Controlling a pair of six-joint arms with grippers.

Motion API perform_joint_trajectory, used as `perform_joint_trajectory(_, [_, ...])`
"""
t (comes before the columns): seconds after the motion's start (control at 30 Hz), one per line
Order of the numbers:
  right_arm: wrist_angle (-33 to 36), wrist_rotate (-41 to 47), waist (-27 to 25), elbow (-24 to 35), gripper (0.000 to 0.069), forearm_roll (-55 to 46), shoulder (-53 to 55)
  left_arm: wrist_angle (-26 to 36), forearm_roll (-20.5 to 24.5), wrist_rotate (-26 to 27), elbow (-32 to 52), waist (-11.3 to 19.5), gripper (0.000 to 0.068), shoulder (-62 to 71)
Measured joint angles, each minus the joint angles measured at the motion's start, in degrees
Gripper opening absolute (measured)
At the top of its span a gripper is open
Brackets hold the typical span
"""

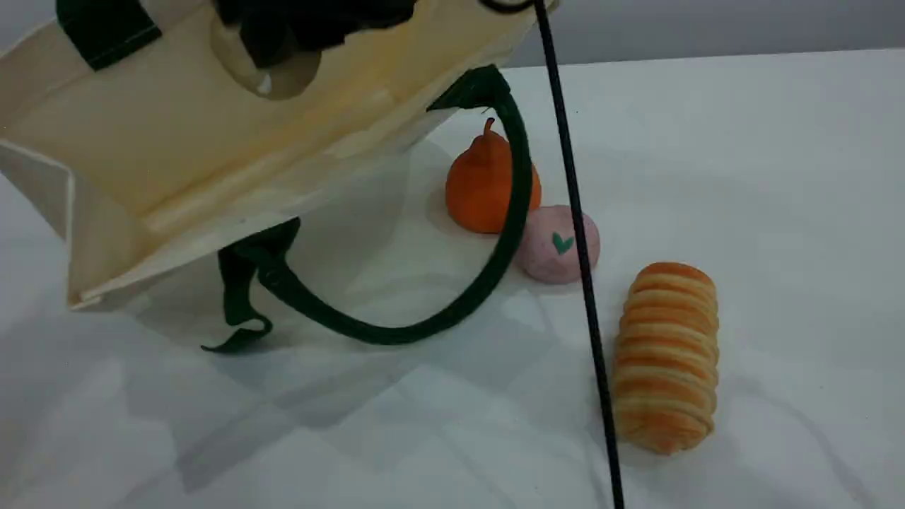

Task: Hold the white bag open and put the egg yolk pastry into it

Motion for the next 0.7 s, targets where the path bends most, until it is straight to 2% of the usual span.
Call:
perform_joint_trajectory(0.3, [-7.63,-1.93,0.37,0.05,0.0228,-0.11,2.27,-0.04,0.59,0.00,0.00,0.00,0.0097,0.00])
perform_joint_trajectory(0.5, [-9.24,-1.93,0.61,0.05,0.0233,-0.24,2.27,-0.04,0.59,0.00,0.00,0.00,0.0097,0.00])
perform_joint_trajectory(0.57, [-9.08,-1.93,0.61,0.05,0.0267,-0.24,2.27,-0.04,0.59,0.00,0.00,0.00,0.0097,0.00])
perform_joint_trajectory(0.7, [-8.41,-1.72,0.64,0.05,0.0418,0.48,2.27,-0.04,0.59,0.00,0.00,0.00,0.0097,0.00])
